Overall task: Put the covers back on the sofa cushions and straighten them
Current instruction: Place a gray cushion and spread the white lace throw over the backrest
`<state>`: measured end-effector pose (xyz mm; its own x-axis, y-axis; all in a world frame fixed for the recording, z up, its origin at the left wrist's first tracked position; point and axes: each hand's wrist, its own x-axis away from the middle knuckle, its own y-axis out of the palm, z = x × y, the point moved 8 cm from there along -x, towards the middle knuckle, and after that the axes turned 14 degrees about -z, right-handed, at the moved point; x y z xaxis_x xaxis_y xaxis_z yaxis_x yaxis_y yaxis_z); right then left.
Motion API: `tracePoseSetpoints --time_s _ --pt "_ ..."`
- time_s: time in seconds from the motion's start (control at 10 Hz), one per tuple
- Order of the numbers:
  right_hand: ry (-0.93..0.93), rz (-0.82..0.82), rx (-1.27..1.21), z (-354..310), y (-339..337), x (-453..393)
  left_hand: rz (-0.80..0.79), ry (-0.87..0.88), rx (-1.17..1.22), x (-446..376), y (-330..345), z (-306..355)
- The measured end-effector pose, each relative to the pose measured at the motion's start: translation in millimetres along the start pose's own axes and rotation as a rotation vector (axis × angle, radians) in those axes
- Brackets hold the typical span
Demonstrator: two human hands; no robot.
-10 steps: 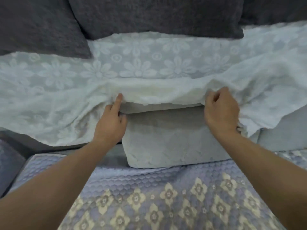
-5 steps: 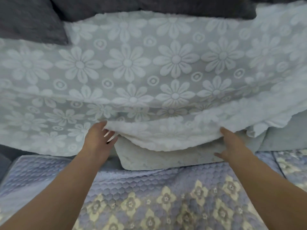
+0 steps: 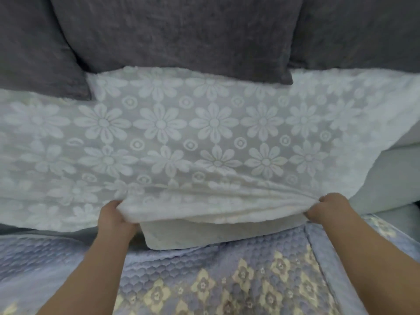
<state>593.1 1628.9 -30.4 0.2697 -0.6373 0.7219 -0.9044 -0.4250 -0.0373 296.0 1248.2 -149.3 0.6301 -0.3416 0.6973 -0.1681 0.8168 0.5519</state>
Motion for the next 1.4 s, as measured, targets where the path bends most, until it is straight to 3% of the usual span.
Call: tracePoseSetpoints --time_s 0.1,0.2,0.3,0.4,0.5,0.6,0.8,0.9,1.0,1.1,1.2,1.3,1.4 --pt "-0.253 -0.028 0.100 -82.0 32.1 47.1 0.181 0.065 -0.040 55.0 3.5 28.1" --pt "-0.438 0.082 0.031 -174.4 13.3 78.8 0.138 0.130 -0.005 92.5 37.8 71.4" --pt "-0.456 -0.475 -0.261 -258.4 92.1 124.1 0.059 0.265 -0.074 135.1 86.2 128.9" --pt "-0.664 -0.390 0.209 -288.8 118.2 163.8 0.061 0.318 -0.251 159.1 97.0 164.1" --pt "-0.542 -0.117 0.493 -265.3 95.1 147.2 0.047 0.299 -0.306 181.8 89.1 178.2" --pt "-0.379 -0.178 0.539 -223.0 88.4 135.8 0.030 0.293 -0.339 196.9 81.1 185.6" --pt "-0.328 -0.384 0.533 -144.7 124.7 144.5 0.025 0.258 -0.477 222.4 73.5 181.4" --pt "-0.300 -0.493 0.652 -101.6 167.1 163.9 0.025 0.251 -0.601 237.9 76.2 170.9" --pt "-0.517 -0.736 0.961 -57.8 245.0 221.5 0.045 0.324 -0.833 254.9 80.6 171.1" --pt "-0.847 -0.915 1.351 -1.6 327.9 291.4 -0.061 0.446 -0.987 276.1 94.6 171.6" --pt "-1.136 -0.669 1.427 -4.1 364.1 318.3 -0.304 0.598 -0.931 297.3 97.0 172.0" --pt "-1.206 -0.524 1.343 -37.1 363.9 331.9 -0.050 0.641 -0.944 279.3 38.5 187.8" --pt "-1.163 -0.701 1.147 -60.4 361.3 357.8 0.114 0.301 -1.326 230.5 -8.4 169.1"
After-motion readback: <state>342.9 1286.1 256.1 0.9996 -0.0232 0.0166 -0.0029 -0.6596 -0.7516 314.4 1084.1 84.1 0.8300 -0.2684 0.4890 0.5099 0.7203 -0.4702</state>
